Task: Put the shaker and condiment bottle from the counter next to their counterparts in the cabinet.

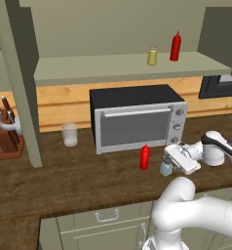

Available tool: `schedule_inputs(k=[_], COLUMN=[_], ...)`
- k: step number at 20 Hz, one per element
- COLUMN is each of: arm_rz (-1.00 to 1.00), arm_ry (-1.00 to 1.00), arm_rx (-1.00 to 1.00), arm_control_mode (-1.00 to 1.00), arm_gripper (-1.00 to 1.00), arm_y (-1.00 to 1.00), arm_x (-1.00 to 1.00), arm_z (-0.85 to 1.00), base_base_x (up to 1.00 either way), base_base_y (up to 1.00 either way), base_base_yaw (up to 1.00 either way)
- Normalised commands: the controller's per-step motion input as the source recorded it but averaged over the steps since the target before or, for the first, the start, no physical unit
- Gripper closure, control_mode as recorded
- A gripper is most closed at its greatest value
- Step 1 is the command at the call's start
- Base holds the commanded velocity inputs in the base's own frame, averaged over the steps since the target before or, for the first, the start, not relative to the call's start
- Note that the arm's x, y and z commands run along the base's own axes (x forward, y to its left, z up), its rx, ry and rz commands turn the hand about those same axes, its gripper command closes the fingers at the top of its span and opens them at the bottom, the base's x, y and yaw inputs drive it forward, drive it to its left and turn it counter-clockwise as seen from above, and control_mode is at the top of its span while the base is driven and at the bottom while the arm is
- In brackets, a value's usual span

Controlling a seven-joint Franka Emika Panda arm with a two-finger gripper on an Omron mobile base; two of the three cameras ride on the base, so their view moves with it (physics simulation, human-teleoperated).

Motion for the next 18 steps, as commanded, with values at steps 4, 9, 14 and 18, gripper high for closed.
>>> schedule_inputs(k=[4,9,14,18], arm_rz=[0.0,0.0,0.0,0.0], arm_ry=[0.0,0.0,0.0,0.0], arm_rx=[0.0,0.0,-0.01,0.0], arm_control_mode=[-1.0,-1.0,-1.0,-1.0], arm_gripper=[-1.0,-1.0,1.0,1.0], arm_y=[0.13,0.14,0.2,0.03], arm_x=[0.0,-0.01,0.0,0.0], arm_z=[0.0,0.0,0.0,0.0], base_base_x=[0.0,0.0,0.0,0.0], base_base_y=[0.0,0.0,0.0,0.0], base_base_yaw=[0.0,0.0,0.0,0.0])
